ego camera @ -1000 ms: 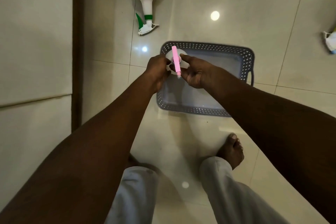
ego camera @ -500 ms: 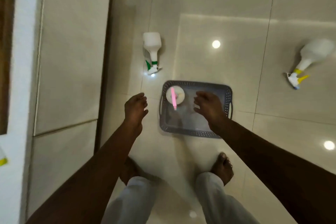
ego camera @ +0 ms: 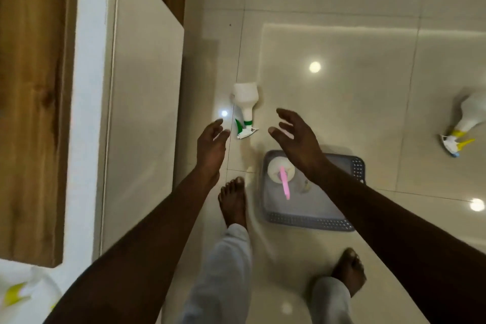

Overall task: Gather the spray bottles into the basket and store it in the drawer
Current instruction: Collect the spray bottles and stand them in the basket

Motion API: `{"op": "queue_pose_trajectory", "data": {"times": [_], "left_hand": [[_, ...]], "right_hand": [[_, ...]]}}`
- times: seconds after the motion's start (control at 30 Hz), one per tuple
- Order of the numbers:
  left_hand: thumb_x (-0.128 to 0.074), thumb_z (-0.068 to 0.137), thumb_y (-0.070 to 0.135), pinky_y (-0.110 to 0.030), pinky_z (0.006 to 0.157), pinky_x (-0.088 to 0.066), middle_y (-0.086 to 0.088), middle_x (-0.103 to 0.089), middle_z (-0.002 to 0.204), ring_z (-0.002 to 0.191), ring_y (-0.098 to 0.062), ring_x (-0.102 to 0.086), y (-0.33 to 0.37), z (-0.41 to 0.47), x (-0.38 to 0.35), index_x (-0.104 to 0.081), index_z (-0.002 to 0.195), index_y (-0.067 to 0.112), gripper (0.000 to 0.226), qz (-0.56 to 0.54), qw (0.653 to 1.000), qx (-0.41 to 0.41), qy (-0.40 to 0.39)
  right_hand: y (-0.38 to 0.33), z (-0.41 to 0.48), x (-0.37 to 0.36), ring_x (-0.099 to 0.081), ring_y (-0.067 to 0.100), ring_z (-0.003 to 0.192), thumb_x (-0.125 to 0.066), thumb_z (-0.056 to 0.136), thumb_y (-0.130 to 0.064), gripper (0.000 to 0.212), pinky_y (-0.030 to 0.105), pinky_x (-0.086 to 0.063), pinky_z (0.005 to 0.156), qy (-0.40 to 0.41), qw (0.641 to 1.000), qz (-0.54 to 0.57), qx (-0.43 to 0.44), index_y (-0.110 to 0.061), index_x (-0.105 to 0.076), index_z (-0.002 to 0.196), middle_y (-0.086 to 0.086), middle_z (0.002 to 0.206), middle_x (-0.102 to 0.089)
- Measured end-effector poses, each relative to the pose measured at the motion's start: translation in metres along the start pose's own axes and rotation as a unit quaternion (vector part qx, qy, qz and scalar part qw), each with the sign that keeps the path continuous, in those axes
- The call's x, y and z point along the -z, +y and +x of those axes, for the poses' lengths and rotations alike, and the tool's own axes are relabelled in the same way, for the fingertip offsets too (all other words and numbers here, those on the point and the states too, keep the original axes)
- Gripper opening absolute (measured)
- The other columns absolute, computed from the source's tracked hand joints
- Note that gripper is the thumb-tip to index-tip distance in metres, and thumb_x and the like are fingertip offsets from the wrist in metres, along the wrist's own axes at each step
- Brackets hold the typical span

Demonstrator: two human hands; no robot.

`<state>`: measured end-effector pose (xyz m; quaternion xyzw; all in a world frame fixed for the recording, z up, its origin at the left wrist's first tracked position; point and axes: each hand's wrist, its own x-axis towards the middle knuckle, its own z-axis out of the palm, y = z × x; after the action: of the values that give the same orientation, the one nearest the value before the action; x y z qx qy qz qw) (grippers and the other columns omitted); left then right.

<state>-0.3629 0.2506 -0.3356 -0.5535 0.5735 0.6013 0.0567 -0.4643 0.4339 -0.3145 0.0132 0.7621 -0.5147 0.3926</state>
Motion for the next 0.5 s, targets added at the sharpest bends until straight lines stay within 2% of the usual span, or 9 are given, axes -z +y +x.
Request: {"op": "queue_pose_trajectory", "data": {"times": [0.1, 0.27, 0.4, 0.47, 0.5], "left_hand": [[-0.068, 0.1, 0.025, -0.05, 0.118, -0.046, -0.004, -0.057, 0.152, 0.14, -0.02, -0.055, 0.009, 0.057, -0.002, -0.059, 0.146, 0.029, 0.048, 0.025, 0.999, -0.016, -0.014], [-0.067, 0.101, 0.031, -0.05, 0.12, -0.044, -0.003, -0.053, 0.155, 0.141, -0.02, -0.051, 0.011, 0.143, -0.009, -0.055, 0.15, 0.029, 0.051, 0.045, 0.998, -0.024, -0.029], [-0.065, 0.102, 0.032, -0.048, 0.119, -0.045, -0.004, -0.054, 0.155, 0.14, -0.023, -0.053, 0.009, 0.187, -0.028, -0.052, 0.153, 0.026, 0.053, 0.038, 0.997, -0.006, -0.065], [-0.065, 0.102, 0.032, -0.042, 0.11, -0.052, -0.004, -0.056, 0.152, 0.135, -0.026, -0.057, 0.002, 0.204, -0.039, -0.052, 0.153, 0.028, 0.053, 0.019, 0.996, 0.024, -0.085], [-0.065, 0.102, 0.03, -0.037, 0.099, -0.058, -0.004, -0.059, 0.149, 0.13, -0.027, -0.06, 0.0, 0.209, -0.043, -0.052, 0.152, 0.027, 0.052, -0.001, 0.994, 0.041, -0.098]], "right_hand": [[0.002, 0.052, -0.026, -0.057, 0.014, 0.135, -0.072, 0.1, -0.027, 0.062, 0.024, -0.047, 0.105, 0.028, 1.0, -0.003, -0.001, -0.021, -0.048, 0.156, -0.003, 0.159, -0.052], [0.022, 0.13, -0.059, -0.054, 0.023, 0.14, -0.072, 0.099, -0.032, 0.065, 0.034, -0.048, 0.112, 0.038, 0.998, -0.024, -0.032, -0.022, -0.045, 0.158, 0.0, 0.161, -0.05], [0.036, 0.179, -0.079, -0.054, 0.026, 0.141, -0.072, 0.099, -0.035, 0.069, 0.031, -0.047, 0.11, 0.052, 0.996, -0.005, -0.075, -0.023, -0.043, 0.16, 0.005, 0.161, -0.049], [0.048, 0.197, -0.091, -0.052, 0.027, 0.142, -0.072, 0.099, -0.034, 0.069, 0.036, -0.047, 0.115, 0.063, 0.994, 0.019, -0.089, -0.021, -0.042, 0.16, 0.007, 0.161, -0.048], [0.053, 0.204, -0.095, -0.051, 0.027, 0.143, -0.071, 0.1, -0.033, 0.068, 0.041, -0.048, 0.117, 0.067, 0.993, 0.031, -0.092, -0.02, -0.042, 0.16, 0.008, 0.161, -0.048]]}}
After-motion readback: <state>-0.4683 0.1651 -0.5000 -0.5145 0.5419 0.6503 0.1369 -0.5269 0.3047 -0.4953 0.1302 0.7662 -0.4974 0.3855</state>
